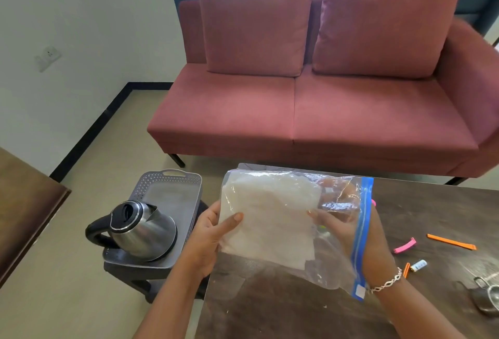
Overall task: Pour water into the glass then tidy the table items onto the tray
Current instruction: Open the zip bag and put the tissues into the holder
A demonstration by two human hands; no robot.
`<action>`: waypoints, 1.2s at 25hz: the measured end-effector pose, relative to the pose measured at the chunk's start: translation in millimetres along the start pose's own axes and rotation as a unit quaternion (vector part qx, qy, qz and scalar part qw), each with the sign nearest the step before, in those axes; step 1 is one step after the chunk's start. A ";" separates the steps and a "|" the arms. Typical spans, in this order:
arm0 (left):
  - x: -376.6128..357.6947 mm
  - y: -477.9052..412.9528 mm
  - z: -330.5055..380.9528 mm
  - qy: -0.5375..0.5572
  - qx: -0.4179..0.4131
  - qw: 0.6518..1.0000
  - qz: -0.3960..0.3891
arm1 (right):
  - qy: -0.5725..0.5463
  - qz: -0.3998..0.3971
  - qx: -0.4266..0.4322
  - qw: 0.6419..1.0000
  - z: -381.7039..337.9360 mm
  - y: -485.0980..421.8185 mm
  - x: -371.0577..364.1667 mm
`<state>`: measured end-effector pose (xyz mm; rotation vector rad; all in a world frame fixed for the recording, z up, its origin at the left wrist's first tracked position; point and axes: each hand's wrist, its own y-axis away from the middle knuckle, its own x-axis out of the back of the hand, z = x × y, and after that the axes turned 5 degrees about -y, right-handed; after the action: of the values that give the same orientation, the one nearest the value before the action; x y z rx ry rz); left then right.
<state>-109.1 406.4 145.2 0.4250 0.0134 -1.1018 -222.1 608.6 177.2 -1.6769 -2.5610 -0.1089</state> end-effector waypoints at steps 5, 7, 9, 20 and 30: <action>-1.9 1.3 -0.5 -0.007 0.000 1.000 0.016 | -0.010 0.027 -0.012 1.000 -1.8 1.1 -2.7; -2.0 1.3 -0.2 -0.004 -0.003 1.000 0.025 | -0.005 0.029 -0.020 0.999 -2.3 1.7 -3.9; -0.8 1.1 -1.8 0.004 -0.005 1.000 0.030 | -0.020 0.016 -0.049 0.998 0.4 2.5 -2.2; 0.1 4.0 -15.5 0.039 0.001 0.999 0.025 | 0.004 0.022 -0.003 1.000 -9.6 9.5 0.5; -4.3 -2.9 -13.2 0.079 -0.005 0.995 0.061 | -0.086 -0.062 -0.160 0.981 -29.1 8.1 10.8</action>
<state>-110.9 413.5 133.0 0.4965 0.1312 -0.9452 -218.1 618.7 207.5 -1.6893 -2.9066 -0.4226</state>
